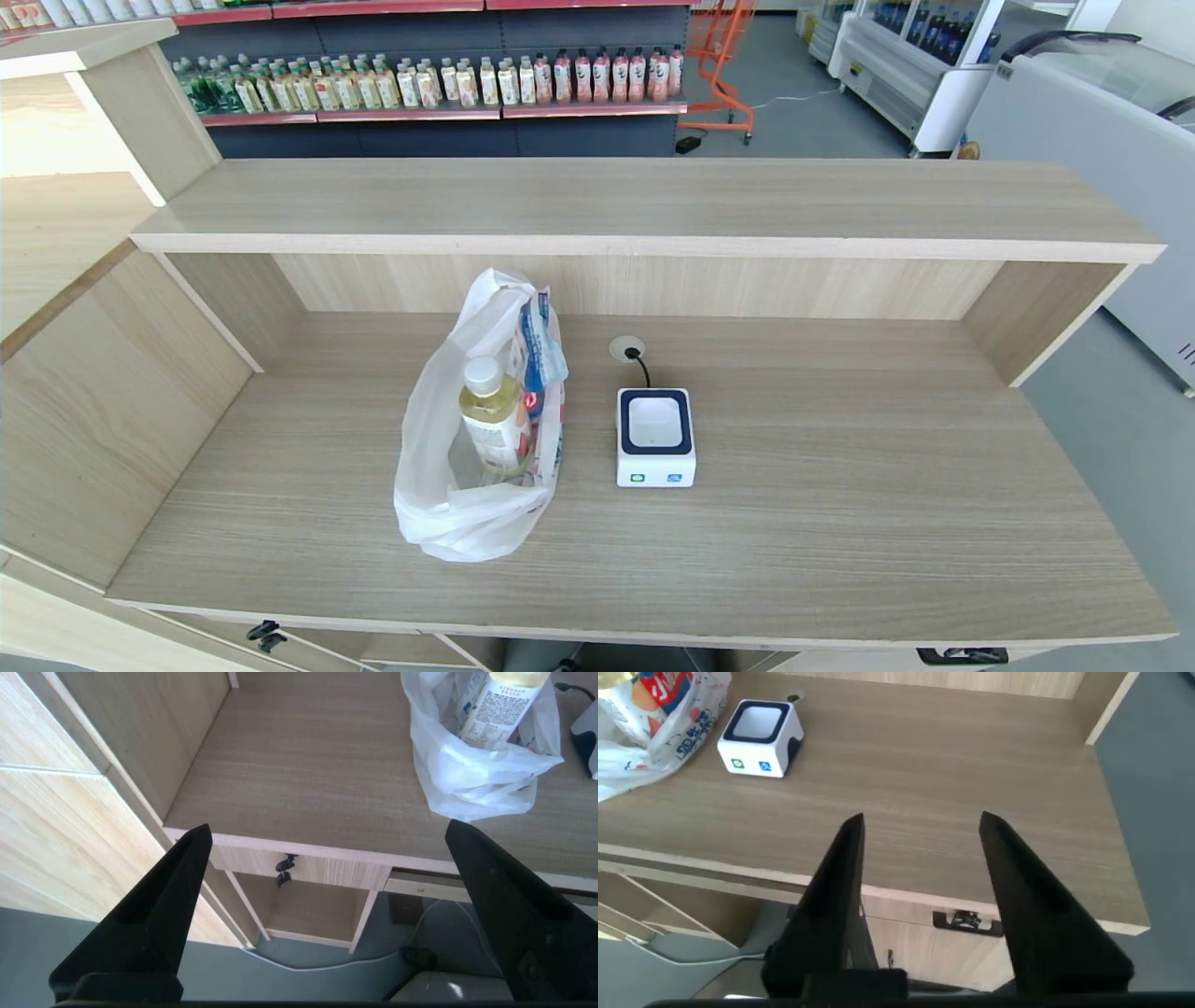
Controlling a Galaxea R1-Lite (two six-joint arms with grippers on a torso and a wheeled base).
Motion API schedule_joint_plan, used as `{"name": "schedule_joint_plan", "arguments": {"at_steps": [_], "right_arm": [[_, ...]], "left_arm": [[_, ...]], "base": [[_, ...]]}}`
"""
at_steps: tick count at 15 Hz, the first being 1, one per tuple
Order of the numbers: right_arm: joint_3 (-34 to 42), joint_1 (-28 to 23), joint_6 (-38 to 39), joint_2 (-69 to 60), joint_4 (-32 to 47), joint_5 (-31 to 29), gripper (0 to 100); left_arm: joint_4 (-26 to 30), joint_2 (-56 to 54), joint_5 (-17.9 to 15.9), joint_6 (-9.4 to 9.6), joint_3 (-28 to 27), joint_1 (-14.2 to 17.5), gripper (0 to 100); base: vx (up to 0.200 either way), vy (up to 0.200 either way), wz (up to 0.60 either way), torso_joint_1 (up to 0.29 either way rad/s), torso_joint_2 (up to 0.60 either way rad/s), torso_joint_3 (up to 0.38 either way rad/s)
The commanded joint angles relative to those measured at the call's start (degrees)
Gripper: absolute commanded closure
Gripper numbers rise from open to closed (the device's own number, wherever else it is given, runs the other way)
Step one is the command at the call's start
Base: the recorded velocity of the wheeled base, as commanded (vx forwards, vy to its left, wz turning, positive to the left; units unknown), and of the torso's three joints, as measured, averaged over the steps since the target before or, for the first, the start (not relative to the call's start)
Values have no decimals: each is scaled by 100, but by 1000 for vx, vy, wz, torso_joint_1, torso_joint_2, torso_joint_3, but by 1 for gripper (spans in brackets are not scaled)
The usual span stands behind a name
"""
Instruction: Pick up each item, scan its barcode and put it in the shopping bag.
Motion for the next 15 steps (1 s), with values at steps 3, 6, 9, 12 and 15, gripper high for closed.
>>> {"name": "schedule_joint_plan", "arguments": {"at_steps": [3, 6, 9, 12, 15], "right_arm": [[2, 5, 21, -13, -3, 4, 100], [2, 5, 21, -13, -3, 4, 100], [2, 5, 38, -13, -3, 4, 100], [2, 5, 73, -13, -3, 4, 100], [2, 5, 82, -13, -3, 4, 100]], "left_arm": [[1, -2, 1, -3, 0, 0, 0], [1, 6, -8, 23, 0, 0, 0], [1, 6, -8, 23, 0, 0, 0], [1, 6, 1, -3, 0, 0, 0], [1, 50, -8, 32, 0, 0, 0]], "base": [[0, 0, 0, 0, 0, 0], [0, 0, 0, 0, 0, 0], [0, -200, 0, 1, 2, 7], [0, 0, 0, 0, 0, 0], [0, 0, 0, 0, 0, 0]]}}
